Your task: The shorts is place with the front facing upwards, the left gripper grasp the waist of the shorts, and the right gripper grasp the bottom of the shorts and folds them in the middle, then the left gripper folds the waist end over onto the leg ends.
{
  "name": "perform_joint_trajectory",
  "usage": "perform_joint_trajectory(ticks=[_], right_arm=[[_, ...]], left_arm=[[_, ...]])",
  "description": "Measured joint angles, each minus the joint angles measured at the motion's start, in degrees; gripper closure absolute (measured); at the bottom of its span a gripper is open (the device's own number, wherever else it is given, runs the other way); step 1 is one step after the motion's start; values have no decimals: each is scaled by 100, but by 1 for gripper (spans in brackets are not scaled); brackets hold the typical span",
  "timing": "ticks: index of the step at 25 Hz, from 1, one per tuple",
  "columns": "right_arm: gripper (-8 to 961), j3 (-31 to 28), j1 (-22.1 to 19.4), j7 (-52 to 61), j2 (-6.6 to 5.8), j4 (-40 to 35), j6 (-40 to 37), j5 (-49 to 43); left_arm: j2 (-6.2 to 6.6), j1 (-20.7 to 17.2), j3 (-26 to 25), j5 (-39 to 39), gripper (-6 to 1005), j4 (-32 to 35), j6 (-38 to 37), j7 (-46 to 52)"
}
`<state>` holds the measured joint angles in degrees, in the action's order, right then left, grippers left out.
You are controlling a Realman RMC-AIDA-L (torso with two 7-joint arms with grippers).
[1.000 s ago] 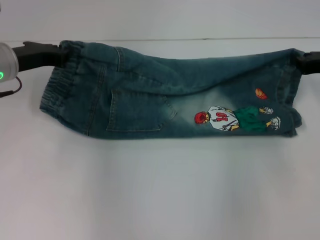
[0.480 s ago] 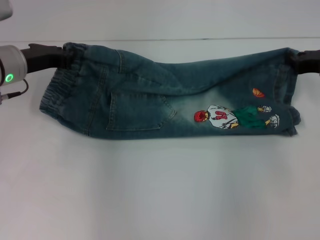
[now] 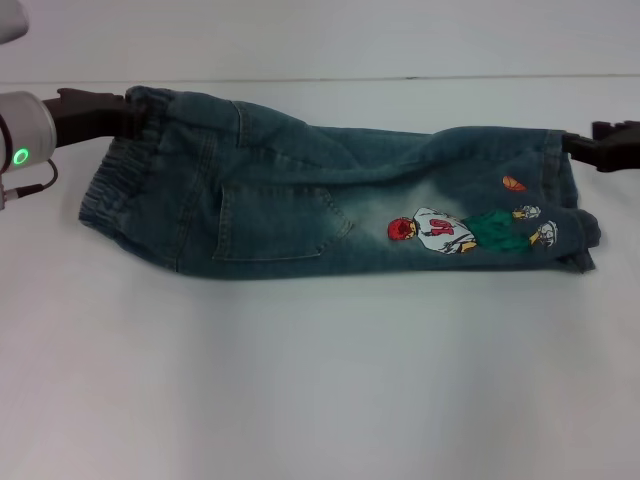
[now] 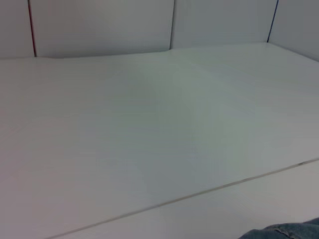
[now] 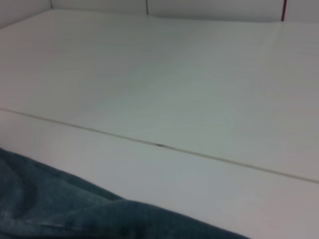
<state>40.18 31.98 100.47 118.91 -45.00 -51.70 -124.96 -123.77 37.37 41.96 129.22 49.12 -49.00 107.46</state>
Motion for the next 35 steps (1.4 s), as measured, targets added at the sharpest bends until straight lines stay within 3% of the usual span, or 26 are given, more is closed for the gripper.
perform_joint_trajectory(ticks=[12, 14, 20, 30, 34, 35], right_arm=[[218, -90, -406, 1, 55, -247, -161, 207], [29, -90, -408, 2, 55, -254, -207, 209], [14, -73, -397, 6, 53, -365, -401, 209], [5, -63, -367, -12, 58, -382, -429, 260], [5, -60, -420, -196, 61, -403, -557, 568], [5, -89, -446, -306, 61, -409, -673, 696]], left_arm=[[59, 27, 514, 297, 935, -35, 116, -16], [102, 56, 632, 560, 934, -83, 113, 18], [181, 239, 680, 1351, 933, -288, 342, 245], [120, 314, 659, 1901, 588, -264, 699, 459], [92, 130, 431, 1525, 402, 7, 735, 402], [88, -69, 390, 1144, 356, 258, 619, 297]])
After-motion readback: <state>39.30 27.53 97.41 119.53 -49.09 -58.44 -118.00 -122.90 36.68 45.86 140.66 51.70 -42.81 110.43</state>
